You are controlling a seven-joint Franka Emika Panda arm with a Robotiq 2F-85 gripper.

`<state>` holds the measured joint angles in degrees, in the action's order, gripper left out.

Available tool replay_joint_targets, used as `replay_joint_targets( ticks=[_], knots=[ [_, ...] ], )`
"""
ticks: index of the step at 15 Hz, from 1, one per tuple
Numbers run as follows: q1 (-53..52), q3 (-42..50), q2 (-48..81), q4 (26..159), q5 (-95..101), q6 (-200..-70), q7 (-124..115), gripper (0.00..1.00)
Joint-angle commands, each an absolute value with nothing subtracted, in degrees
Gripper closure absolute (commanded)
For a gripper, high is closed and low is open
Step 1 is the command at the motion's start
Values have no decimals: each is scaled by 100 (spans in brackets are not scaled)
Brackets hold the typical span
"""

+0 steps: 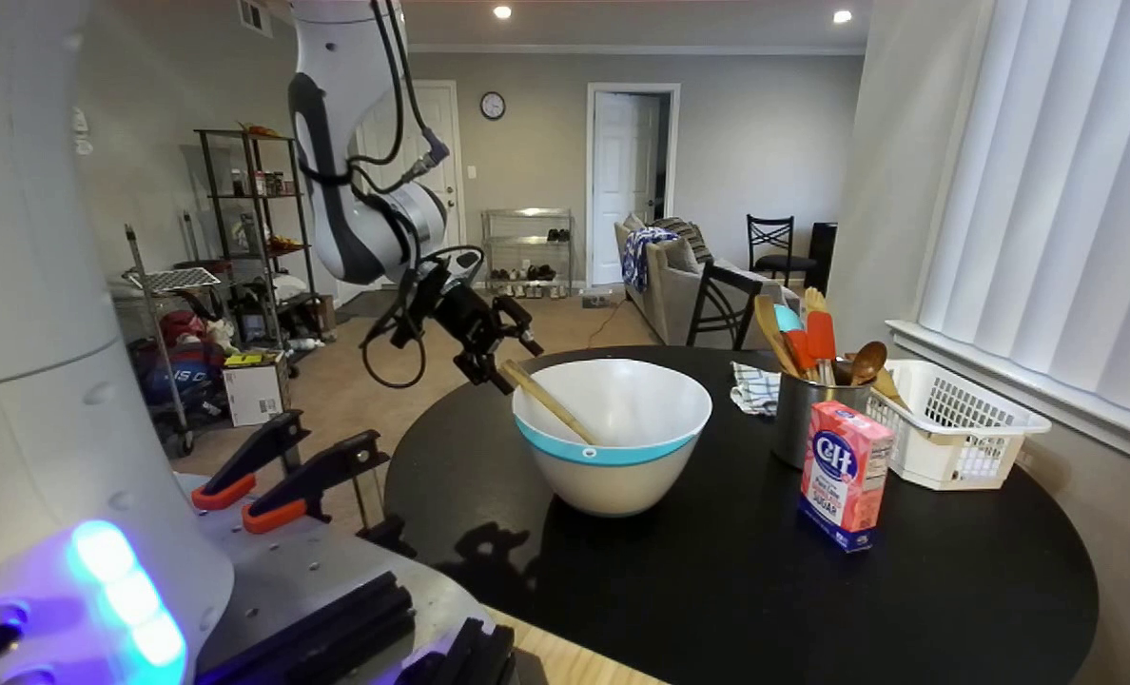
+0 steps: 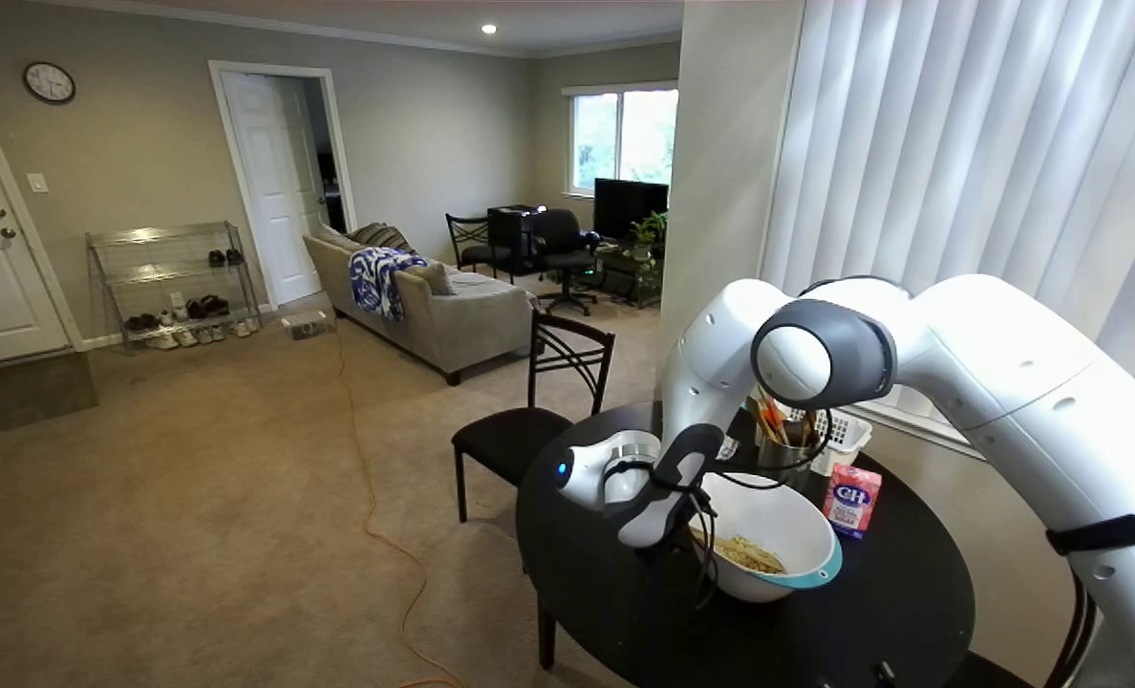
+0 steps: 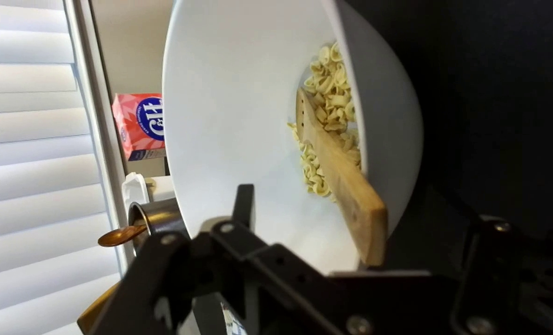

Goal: Pick up the wooden spoon from the white bowl and mix the substance in the white bowl

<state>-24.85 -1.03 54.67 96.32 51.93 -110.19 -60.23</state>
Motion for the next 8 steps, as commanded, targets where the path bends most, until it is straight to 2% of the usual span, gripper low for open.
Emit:
replay_joint_targets(
  ticks=[1,8],
  knots=[
    [-2378,-193,5220,9948,5151,-11013,-6087,40],
    [-2387,-229,5014,10114,5190,-11080,-6114,85]
  ],
)
